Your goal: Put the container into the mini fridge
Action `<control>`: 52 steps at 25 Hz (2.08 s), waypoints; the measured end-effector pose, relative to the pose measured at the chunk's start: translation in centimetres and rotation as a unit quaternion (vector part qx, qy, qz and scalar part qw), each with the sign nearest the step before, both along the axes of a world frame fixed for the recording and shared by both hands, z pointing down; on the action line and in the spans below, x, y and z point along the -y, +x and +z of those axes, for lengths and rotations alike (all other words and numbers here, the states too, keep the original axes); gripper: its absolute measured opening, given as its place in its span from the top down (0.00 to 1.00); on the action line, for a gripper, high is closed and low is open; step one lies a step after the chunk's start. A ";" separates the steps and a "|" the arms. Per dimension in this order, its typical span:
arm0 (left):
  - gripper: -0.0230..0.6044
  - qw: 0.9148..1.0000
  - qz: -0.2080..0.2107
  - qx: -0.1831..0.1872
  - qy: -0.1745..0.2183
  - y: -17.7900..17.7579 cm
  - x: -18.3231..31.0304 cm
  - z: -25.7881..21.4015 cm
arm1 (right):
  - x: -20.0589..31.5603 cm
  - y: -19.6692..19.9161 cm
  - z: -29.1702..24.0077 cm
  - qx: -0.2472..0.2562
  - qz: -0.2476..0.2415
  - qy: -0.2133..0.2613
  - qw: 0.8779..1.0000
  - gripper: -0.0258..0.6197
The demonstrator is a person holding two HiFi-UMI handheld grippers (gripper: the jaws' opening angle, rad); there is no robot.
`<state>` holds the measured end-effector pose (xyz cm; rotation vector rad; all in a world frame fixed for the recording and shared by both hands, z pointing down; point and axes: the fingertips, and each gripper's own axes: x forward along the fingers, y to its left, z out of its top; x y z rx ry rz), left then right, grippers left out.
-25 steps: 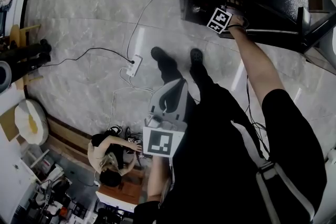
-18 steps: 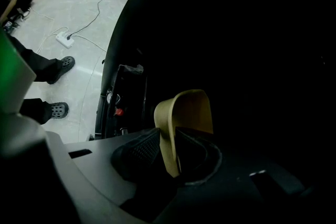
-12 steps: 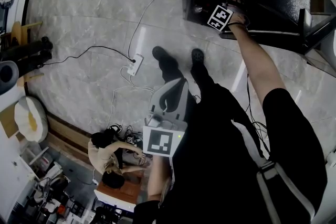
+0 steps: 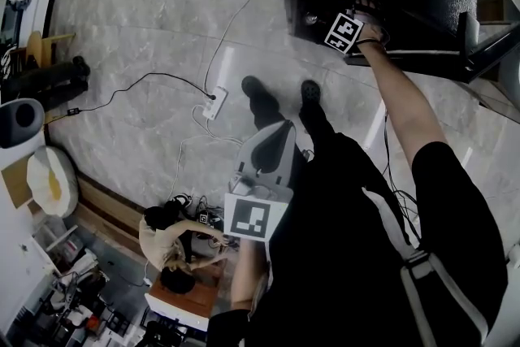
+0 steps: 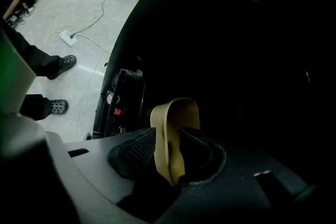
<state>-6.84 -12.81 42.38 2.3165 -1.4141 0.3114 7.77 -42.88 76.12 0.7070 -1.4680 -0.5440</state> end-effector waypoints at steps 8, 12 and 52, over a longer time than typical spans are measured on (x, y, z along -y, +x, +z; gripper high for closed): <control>0.91 1.000 0.003 -0.006 0.009 1.0 -1.3 -0.8 | -0.8 -0.2 -2.2 0.004 -0.011 0.022 1.000 0.78; 0.91 1.000 0.020 -0.005 0.017 1.1 -2.1 -1.0 | -2.0 0.3 -3.2 0.012 0.006 0.027 1.000 0.82; 0.91 0.978 0.174 -0.010 0.115 -4.1 -16.2 -5.4 | -38.7 -2.8 -35.7 0.412 0.100 0.094 0.901 0.93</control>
